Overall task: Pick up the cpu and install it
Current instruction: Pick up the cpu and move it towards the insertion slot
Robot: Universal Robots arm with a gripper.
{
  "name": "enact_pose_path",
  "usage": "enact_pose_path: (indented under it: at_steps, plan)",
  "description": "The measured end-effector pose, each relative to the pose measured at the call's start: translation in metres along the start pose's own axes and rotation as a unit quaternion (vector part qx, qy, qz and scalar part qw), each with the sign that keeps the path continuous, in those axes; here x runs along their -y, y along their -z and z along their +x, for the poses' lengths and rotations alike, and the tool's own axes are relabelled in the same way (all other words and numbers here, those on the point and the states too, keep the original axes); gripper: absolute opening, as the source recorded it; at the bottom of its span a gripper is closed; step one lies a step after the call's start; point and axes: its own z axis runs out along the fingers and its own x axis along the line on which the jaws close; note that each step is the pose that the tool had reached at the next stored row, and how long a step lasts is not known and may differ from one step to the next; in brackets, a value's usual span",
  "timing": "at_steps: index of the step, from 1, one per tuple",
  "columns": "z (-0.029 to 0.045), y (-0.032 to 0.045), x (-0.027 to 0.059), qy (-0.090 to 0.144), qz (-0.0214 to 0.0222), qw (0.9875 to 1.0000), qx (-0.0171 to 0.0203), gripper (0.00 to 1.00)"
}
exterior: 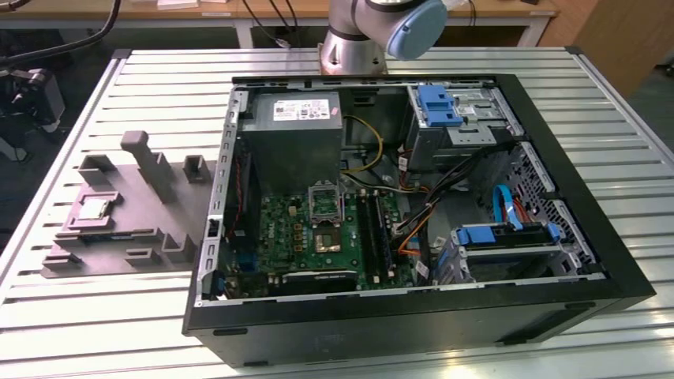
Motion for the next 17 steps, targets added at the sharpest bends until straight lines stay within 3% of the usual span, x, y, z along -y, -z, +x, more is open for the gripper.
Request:
enact_pose_path:
  at_steps: [17]
  plan:
    - [0.0023, -0.0125, 0.0021, 0.004, -0.0001, 1.0000, -0.0005, 0.53]
